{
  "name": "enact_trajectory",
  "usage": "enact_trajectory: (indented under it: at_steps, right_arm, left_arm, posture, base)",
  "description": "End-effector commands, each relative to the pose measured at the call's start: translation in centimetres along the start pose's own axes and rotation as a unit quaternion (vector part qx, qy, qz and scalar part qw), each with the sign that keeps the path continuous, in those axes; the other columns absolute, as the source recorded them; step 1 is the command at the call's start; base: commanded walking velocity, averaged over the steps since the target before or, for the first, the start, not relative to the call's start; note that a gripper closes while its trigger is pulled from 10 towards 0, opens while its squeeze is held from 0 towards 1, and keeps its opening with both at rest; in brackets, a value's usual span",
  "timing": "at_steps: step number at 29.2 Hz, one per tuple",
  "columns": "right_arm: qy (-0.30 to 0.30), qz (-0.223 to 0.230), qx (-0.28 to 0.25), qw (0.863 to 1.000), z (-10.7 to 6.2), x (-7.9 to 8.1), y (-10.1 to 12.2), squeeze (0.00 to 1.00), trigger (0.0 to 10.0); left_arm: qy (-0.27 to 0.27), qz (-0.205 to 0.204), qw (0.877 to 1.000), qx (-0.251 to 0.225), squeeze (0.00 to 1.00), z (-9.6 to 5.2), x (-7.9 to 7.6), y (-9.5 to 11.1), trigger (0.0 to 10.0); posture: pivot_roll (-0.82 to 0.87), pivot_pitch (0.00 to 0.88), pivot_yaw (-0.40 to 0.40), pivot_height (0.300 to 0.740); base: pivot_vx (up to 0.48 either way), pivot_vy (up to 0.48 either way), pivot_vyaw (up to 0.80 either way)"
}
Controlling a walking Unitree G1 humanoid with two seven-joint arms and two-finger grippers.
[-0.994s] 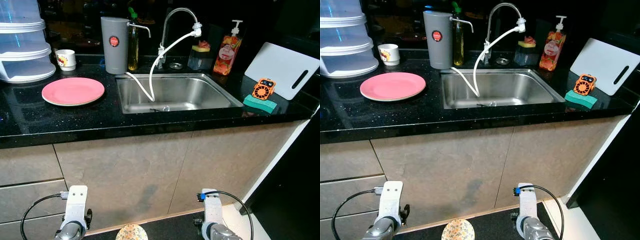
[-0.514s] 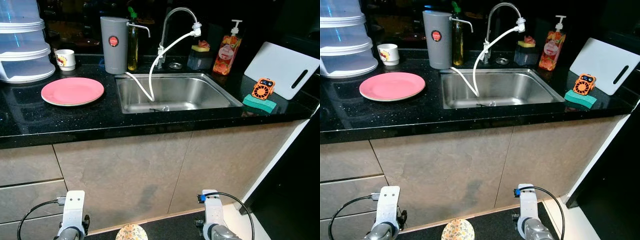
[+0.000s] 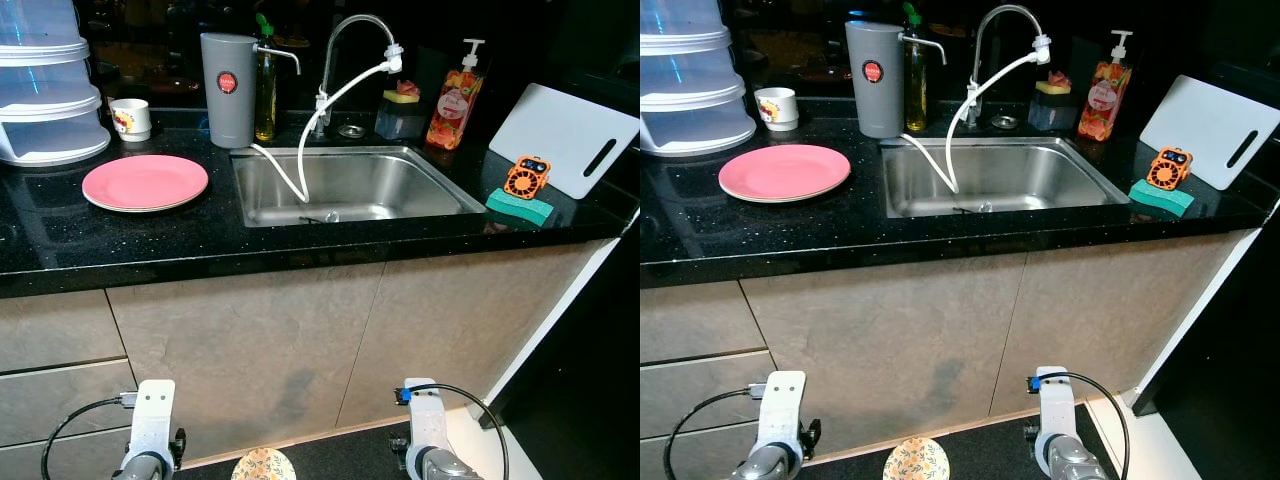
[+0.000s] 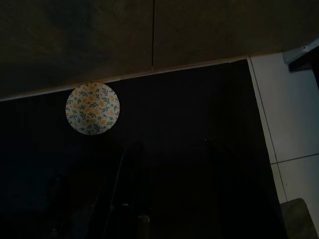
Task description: Kitchen organization
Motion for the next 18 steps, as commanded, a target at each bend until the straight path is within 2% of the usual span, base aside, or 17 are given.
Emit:
enact_trajectory:
  at_steps: [1,4,7,9,18]
  right_arm:
    - [-0.005,0.002,0.002,1.000,-0.1,-0.3,-0.3,0.00,10.0]
    - [-0.003,0.002,0.002,1.000,-0.1,-0.3,-0.3,0.00,10.0]
    - [-0.001,0.003,0.003,1.000,-0.1,-0.3,-0.3,0.00,10.0]
    - [-0.001,0.010,0.005,1.000,-0.1,-0.3,-0.4,0.00,10.0]
    - [-0.001,0.004,0.002,1.000,0.0,-0.2,-0.2,0.00,10.0]
  left_arm:
    - [0.007,0.007,1.000,0.001,0.00,0.0,-0.1,-0.2,10.0]
    - [0.015,0.032,0.999,0.004,0.00,-0.2,0.0,-0.6,10.0]
    - [0.019,0.039,0.999,0.007,0.00,-0.2,0.2,-0.8,10.0]
    - [0.021,0.027,0.999,0.010,0.00,-0.3,0.3,-1.1,10.0]
    - [0.024,0.029,0.999,0.010,0.00,-0.3,0.3,-1.2,10.0]
  posture:
    - [0.03,0.026,-0.061,0.740]
    - [0.03,0.028,-0.063,0.740]
    - [0.03,0.032,-0.064,0.740]
    - [0.03,0.032,-0.064,0.740]
    - [0.03,0.034,-0.067,0.740]
  base:
    - [0.000,0.000,0.00]
    - [0.000,0.000,0.00]
    - [0.000,0.000,0.00]
    - [0.000,0.000,0.00]
    - [0.000,0.000,0.00]
Point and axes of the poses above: a point about 5 cm out from each wrist's last joint towards the gripper, its own z axis pointing out of the wrist towards the gripper, its own y axis along the axis of the wrist's last joint, x = y × z, the point moved 5 cm from there along z, pointing out of the wrist towards the gripper, and after that the axes turned 8 degrees about z, right-handed, at the moved point
